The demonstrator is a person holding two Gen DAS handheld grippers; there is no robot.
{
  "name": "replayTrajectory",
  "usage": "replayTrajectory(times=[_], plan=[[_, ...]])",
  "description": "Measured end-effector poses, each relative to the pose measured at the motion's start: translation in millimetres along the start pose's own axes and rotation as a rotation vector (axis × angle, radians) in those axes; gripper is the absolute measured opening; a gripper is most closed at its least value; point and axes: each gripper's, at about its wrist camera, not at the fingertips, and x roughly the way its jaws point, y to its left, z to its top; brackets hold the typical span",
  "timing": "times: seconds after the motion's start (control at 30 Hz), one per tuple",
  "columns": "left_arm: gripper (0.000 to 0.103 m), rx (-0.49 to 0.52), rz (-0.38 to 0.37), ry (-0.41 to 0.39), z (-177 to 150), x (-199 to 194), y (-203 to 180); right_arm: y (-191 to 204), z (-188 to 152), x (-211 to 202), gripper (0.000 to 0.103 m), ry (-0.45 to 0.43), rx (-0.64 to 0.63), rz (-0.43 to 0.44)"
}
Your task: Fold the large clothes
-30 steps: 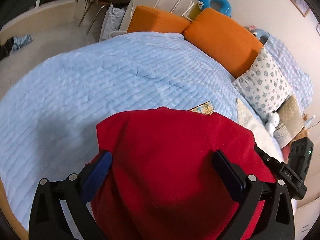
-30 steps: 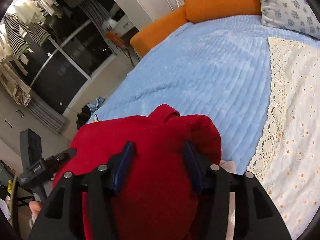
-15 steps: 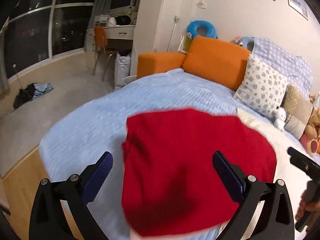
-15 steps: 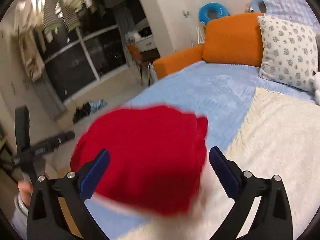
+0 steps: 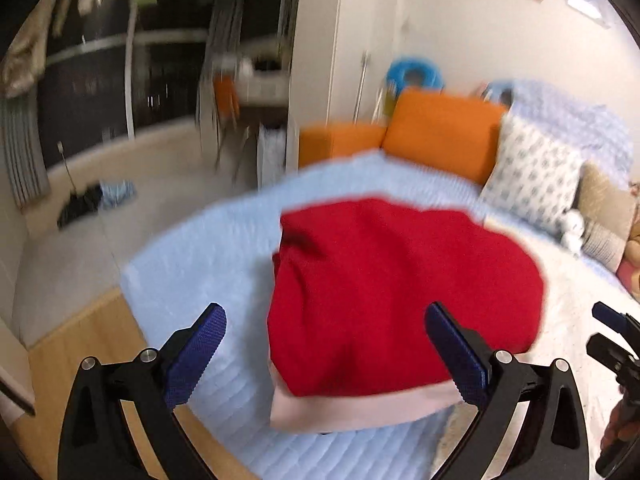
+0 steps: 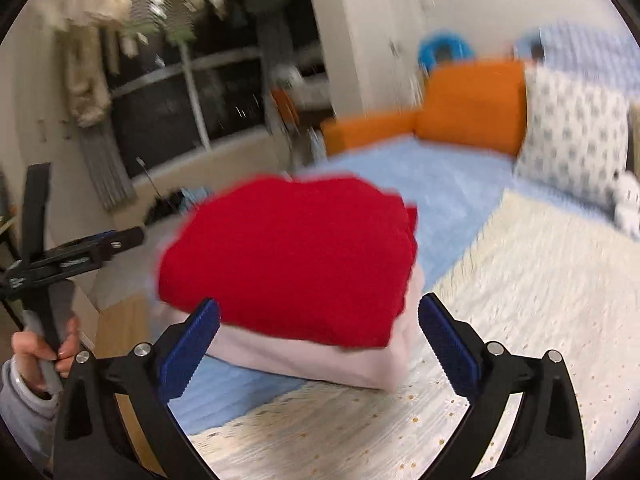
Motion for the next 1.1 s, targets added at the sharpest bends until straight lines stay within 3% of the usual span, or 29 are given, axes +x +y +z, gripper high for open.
replayTrajectory(times=[0.1, 0.17, 0.23, 0.3, 0.37, 0.47, 0.63, 0.77, 1.1], plan=[[0.101, 0.017, -0.004, -0.082, -13, -39, -13, 17, -23, -51, 0.098, -0.1, 0.018, 0.004], [0.101, 0.023, 0.022, -0.08, -29, -52, -24, 22, -36, -66, 0.099, -0.141, 0.036, -0.039], [0.101, 0.029, 0.042, -0.069, -45, -56, -33, 30, -47, -68, 0.099, -0.094, -0.016, -0.105], [0.101, 0.06, 0.012, -0.032, -64, -55, -45, 30, -56, -65, 0.098, -0.068, -0.037, -0.146], [0.101, 0.098, -0.02, 0.067, -84, -43, -59, 31, -66, -61, 0.098, -0.025, -0.032, -0.163], [0.101, 0.107, -0.011, 0.13, -106, -31, -72, 30, -76, -44, 0.098, 0.028, -0.027, -0.167], [0.101, 0.07, -0.061, 0.148, -128, -28, -81, 34, -86, -26, 0.098, 0.077, -0.078, -0.183], [0.101, 0.054, -0.026, 0.15, -135, -24, -76, 40, -90, -28, 0.098, 0.038, -0.127, -0.207], [0.101, 0.044, 0.015, 0.17, -140, -18, -65, 44, -92, -24, 0.098, 0.039, -0.136, -0.185]])
